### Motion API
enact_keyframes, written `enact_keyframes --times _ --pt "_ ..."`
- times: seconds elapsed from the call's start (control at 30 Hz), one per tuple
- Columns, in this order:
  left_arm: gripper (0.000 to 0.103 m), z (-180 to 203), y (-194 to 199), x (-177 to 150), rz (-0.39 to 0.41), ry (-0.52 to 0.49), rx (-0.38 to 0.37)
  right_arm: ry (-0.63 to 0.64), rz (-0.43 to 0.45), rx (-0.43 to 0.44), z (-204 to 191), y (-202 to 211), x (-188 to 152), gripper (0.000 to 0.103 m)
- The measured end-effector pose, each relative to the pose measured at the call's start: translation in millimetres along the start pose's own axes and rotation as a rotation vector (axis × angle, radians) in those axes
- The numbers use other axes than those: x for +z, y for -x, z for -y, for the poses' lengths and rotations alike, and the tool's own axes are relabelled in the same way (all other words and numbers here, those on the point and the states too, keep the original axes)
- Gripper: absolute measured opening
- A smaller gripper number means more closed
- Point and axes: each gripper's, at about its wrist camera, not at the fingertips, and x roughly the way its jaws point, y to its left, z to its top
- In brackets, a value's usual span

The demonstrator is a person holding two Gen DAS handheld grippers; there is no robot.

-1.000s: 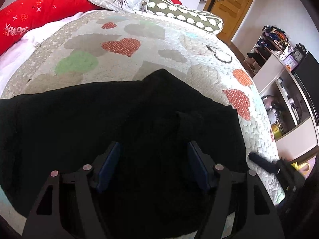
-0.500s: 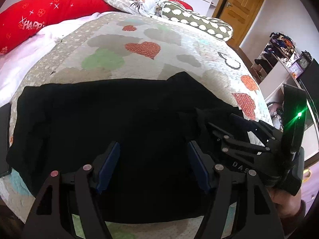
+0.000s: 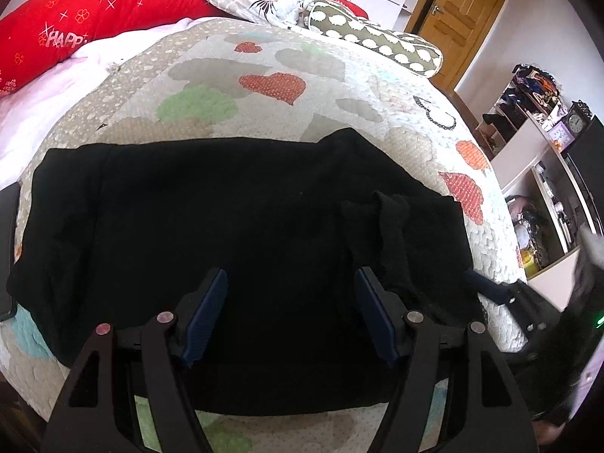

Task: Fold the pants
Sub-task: 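Lower the folded pants onto the quilt and open both grippers, then grasp the folded black pants edge with the left gripper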

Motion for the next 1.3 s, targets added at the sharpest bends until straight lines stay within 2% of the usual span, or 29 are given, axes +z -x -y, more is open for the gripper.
enact_keyframes --times 0.1,0.37,0.57,0.8,0.97,1.13,1.3 --pt "0.069 -1 5 -3 0.008 -0.006 0.007 0.015 0.005 -0.024 -5 1 1 0.073" --pt "0.074 -17 23 -7 0.036 0.015 0.034 0.021 0.074 0.012 -17 14 32 0.073" --pt "0.08 -31 32 -10 0.047 0.044 0.046 0.015 0.009 0.044 -28 -20 37 0.073" --pt "0.08 -49 38 -12 0.055 0.086 0.052 0.023 0.044 0.032 -30 -10 50 0.073" --pt "0.08 -56 43 -14 0.062 0.1 0.056 0.01 0.0 0.043 -29 -30 56 0.073" --pt "0.08 -74 51 -18 0.066 0.144 0.039 0.036 -0.012 0.03 -35 -30 58 0.073" --pt "0.083 -103 66 -29 0.091 0.233 0.005 0.066 0.039 0.051 -43 -13 66 0.076"
